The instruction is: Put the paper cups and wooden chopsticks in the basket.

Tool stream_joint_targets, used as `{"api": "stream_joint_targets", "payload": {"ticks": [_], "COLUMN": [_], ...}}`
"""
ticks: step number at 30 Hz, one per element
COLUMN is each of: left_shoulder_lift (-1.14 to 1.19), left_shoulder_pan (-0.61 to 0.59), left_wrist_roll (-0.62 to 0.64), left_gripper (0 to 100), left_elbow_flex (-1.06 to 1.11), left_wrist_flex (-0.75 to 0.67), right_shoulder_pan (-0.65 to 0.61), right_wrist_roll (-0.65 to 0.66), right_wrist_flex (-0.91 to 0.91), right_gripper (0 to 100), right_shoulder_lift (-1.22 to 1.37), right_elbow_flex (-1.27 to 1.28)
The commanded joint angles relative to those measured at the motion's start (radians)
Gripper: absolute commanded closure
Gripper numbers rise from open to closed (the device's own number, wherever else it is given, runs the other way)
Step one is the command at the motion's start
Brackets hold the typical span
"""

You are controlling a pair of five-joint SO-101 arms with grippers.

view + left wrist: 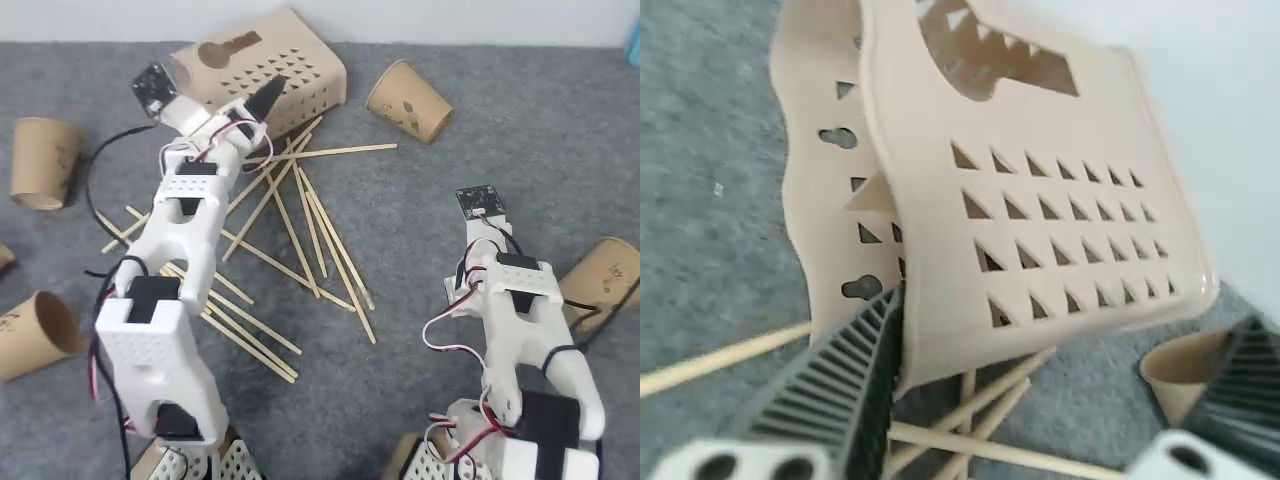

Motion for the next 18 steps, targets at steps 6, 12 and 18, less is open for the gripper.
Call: {"api": "stream_joint_targets", "payload": {"ticks": [6,12,18], "left_shoulder_lift": [-0.012,-0.025,-0.035], "left_shoulder_pan": [0.017,0.0,-0.012], "left_wrist_roll": [-0.012,-0.012,-0.008], "left_gripper": [93,99,99], "left_elbow_flex": [-0.079,-0.104,-0.153], "left_wrist_flex": [-0.028,-0.028,-0.023], "right_shoulder_pan": [-0.008,-0.008,-0.008], "right_wrist_roll": [0.014,0.014,0.014], "right_wrist_flex": [-0.007,-0.007,-0.007], "right_gripper": [99.1,99.1,99.1], "right_shoulder_lift": [-0.045,-0.045,-0.045], "right_elbow_flex": [-0.002,-0.002,-0.002]}}
